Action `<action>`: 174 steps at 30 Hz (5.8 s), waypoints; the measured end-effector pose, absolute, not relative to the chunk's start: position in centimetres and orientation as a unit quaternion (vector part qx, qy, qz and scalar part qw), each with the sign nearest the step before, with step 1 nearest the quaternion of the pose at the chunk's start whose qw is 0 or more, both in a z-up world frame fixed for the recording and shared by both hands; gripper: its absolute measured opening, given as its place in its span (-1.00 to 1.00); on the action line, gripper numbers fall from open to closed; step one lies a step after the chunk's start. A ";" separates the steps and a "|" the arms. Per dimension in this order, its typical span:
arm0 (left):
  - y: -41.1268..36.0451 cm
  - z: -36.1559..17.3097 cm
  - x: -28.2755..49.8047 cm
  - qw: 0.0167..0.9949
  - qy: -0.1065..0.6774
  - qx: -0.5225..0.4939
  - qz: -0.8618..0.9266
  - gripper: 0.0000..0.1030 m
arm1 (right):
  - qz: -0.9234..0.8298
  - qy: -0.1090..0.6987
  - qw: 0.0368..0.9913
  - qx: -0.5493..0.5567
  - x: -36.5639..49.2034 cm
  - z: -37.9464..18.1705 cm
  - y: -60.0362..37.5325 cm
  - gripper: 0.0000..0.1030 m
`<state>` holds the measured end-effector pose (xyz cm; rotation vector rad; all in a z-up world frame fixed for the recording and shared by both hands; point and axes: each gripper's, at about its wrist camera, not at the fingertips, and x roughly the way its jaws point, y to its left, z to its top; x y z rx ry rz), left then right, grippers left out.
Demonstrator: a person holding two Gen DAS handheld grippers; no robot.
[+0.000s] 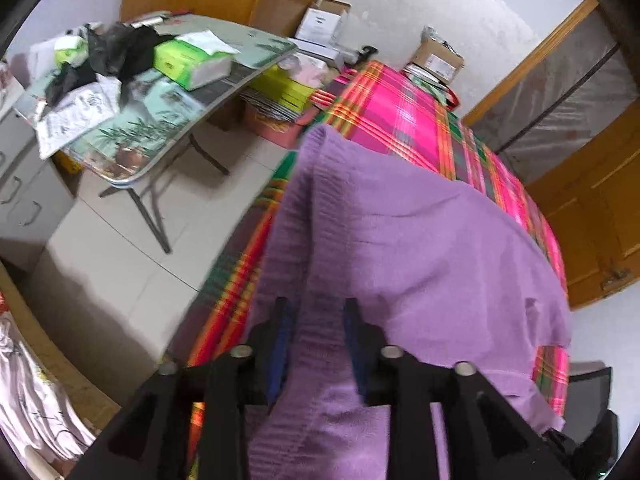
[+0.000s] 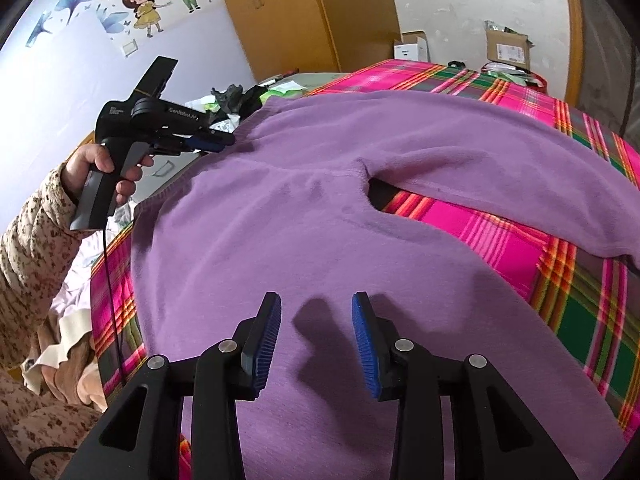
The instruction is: Fold clothes
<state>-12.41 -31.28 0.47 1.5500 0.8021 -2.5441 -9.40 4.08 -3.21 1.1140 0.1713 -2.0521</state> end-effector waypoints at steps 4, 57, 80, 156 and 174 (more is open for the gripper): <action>-31.2 0.2 -13.2 0.002 0.280 0.499 -0.820 -0.17 | -0.805 0.066 0.394 0.438 -9.3 -3.4 3.6 -0.25; -34.7 -0.8 -13.6 0.046 0.336 0.465 -0.818 -0.85 | -0.793 0.061 0.411 0.445 -9.4 -3.5 1.7 -0.25; -26.8 2.5 -22.7 -0.055 0.238 0.513 -0.823 -0.81 | -0.843 0.134 0.339 0.395 -21.5 1.5 3.7 -0.25; -23.9 -0.4 -28.1 -0.193 -0.092 0.460 -0.862 -0.08 | -0.823 0.174 0.360 0.404 -37.9 -5.0 -0.3 0.16; -24.4 -0.6 -29.0 -0.181 -0.082 0.460 -0.865 0.02 | -0.824 0.174 0.359 0.402 -37.9 -5.1 -0.4 0.17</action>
